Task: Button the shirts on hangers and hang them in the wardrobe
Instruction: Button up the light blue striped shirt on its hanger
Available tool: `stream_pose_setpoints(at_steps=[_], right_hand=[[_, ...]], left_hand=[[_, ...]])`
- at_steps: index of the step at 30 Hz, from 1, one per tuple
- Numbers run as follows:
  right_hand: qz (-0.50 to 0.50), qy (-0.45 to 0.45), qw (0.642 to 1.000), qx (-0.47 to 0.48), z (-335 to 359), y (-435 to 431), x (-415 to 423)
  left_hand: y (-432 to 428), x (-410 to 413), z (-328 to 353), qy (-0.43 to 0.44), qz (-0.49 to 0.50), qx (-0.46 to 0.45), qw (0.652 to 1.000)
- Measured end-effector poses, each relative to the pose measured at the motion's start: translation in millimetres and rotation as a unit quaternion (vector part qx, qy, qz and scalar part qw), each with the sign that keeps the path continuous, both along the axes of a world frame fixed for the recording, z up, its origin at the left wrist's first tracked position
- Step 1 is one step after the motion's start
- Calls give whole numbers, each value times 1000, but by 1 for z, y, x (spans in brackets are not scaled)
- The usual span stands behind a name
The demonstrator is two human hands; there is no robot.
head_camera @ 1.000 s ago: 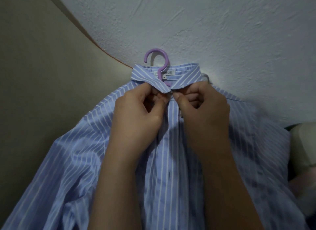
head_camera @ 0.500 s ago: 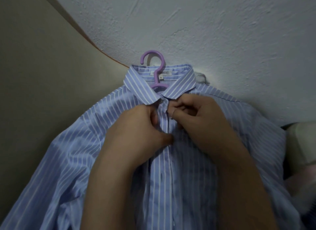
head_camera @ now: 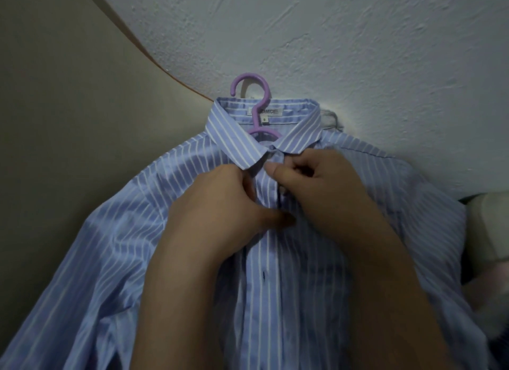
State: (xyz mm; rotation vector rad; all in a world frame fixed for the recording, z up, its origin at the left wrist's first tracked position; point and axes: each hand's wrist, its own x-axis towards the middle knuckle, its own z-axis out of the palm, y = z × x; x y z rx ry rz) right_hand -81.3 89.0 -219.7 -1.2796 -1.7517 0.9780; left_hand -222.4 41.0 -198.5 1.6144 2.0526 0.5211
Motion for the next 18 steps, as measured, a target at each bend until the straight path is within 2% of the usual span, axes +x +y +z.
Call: stream_pose_setpoints(at_steps=[3,6,8,11,14,18], right_hand=[[18,119,991,-61,3,1,-1],[55,134,985,-93,5,-2,1],[71,101,988,-90,4,-2,4],[66,-3,996,-54,-1,-3,3],[58,-69,996,-5,-3,-4,5],[61,-116,991,-33,3,-6,11]], left_hand=[[-2,0,3,-19,-10,24,999],[-5,-10,6,-105,0,32,994],[-8,-21,9,-154,20,24,988],[-12,-31,10,-188,43,42,980],[-11,-31,6,-173,34,37,984],[-12,-31,5,-135,-5,-16,991]])
